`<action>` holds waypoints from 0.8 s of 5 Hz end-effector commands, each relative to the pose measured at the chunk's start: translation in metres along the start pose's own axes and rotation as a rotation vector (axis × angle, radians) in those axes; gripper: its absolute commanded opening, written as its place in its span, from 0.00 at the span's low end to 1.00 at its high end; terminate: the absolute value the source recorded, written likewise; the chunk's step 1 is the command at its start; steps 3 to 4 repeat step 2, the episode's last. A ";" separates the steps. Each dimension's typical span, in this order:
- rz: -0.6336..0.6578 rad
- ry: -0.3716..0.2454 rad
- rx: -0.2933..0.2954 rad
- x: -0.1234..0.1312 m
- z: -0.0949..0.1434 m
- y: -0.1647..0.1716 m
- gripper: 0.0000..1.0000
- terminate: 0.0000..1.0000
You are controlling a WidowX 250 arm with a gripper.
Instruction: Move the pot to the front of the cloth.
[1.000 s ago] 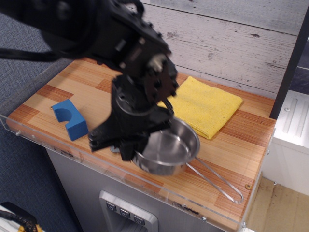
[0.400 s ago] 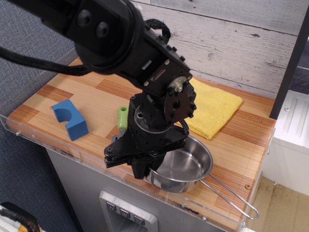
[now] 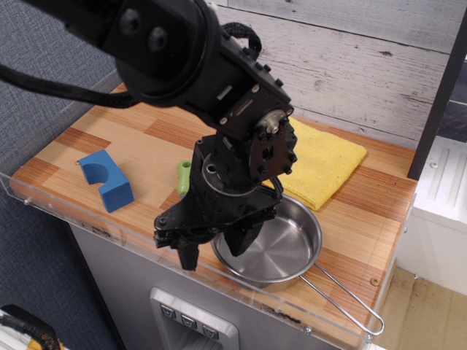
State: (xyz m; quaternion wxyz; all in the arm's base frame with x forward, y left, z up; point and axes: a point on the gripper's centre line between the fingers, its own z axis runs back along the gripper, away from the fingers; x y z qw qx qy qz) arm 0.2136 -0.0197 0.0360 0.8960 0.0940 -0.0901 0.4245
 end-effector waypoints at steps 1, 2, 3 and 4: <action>-0.001 -0.031 -0.033 0.003 0.014 0.001 1.00 0.00; -0.017 -0.053 -0.062 0.011 0.026 0.000 1.00 1.00; -0.017 -0.053 -0.062 0.011 0.026 0.000 1.00 1.00; -0.017 -0.053 -0.062 0.011 0.026 0.000 1.00 1.00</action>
